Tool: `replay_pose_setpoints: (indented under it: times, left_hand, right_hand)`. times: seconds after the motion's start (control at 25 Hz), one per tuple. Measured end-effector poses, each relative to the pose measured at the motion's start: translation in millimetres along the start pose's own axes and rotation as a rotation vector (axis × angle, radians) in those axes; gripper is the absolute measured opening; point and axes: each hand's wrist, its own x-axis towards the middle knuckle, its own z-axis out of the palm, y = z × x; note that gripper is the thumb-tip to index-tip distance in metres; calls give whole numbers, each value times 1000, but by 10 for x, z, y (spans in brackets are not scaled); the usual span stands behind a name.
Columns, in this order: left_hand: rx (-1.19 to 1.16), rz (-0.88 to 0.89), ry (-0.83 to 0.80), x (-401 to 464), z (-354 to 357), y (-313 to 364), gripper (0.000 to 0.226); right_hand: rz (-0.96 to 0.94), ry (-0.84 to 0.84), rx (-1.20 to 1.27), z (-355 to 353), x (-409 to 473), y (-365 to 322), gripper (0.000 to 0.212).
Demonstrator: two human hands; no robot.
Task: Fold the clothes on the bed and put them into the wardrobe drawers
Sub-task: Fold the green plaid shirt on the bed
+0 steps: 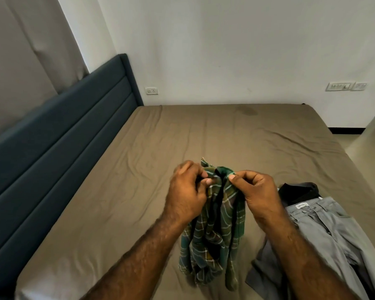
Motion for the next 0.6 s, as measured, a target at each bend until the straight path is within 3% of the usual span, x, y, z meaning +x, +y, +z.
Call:
replay_pose_setpoints:
  times: [0.08, 0.16, 0.2, 0.28, 0.36, 0.44, 0.6]
  left_hand:
    - [404, 35, -10, 20, -112, -80, 8]
    - [390, -81, -109, -23, -140, -86, 8]
    - [197, -212, -174, -35, -118, -62, 11]
    - [-352, -539, -308, -69, -76, -14, 17]
    - [-682, -693, -378, -98, -100, -4, 16]
    - [-870, -759, -405, -116, -171, -17, 16]
    - [-999, -865, -403, -87, -291, -71, 15]
  right_hand:
    - [-186, 166, -509, -67, 78, 93, 26]
    - [-198, 157, -641, -50, 51, 138, 28]
    - [-101, 69, -506, -38, 36, 146, 29]
    - [197, -119, 50, 11, -17, 115, 28]
    - [410, -227, 475, -9, -56, 79, 18]
    - [479, -270, 641, -94, -52, 118, 9]
    - [501, -297, 709, -202, -61, 163, 25]
